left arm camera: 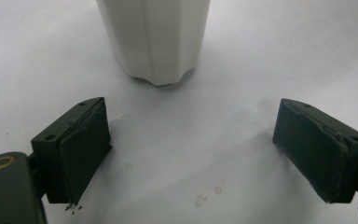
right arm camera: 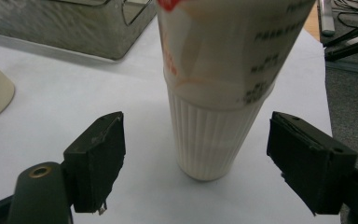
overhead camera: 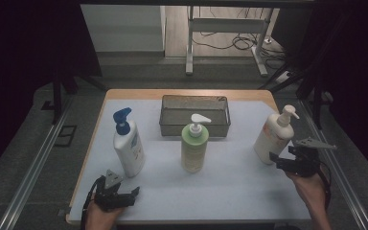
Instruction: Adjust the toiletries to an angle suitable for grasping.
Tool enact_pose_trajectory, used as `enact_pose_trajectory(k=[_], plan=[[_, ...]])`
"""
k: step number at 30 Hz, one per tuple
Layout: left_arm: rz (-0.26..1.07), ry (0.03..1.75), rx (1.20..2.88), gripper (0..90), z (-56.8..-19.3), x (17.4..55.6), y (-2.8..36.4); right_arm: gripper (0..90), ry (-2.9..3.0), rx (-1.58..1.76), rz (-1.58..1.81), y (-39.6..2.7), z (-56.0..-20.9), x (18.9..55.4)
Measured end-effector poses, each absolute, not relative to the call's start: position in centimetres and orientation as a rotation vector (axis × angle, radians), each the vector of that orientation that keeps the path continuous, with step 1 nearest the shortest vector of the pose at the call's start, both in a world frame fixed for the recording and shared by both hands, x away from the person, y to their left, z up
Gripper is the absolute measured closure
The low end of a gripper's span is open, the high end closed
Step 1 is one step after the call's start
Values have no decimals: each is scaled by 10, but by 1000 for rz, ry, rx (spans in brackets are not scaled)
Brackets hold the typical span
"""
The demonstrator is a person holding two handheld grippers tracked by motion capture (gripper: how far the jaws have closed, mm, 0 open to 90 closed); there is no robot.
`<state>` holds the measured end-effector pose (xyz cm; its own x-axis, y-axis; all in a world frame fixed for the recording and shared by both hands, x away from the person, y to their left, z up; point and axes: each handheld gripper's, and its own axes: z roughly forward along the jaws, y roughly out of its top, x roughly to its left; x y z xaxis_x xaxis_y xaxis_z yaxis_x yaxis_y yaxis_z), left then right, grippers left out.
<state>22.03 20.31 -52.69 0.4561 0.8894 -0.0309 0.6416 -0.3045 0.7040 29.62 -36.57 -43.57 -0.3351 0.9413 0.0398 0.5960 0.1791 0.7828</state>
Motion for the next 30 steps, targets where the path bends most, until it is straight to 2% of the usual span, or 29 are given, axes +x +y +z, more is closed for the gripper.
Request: enact_pose_trajectory(k=[16, 30], plan=[[486, 1271, 2057, 106, -527, 221, 203, 158, 2000, 1398, 982, -358, -415, 320], [484, 1271, 2057, 106, -527, 221, 203, 260, 1980, 1379, 937, -349, -405, 342]])
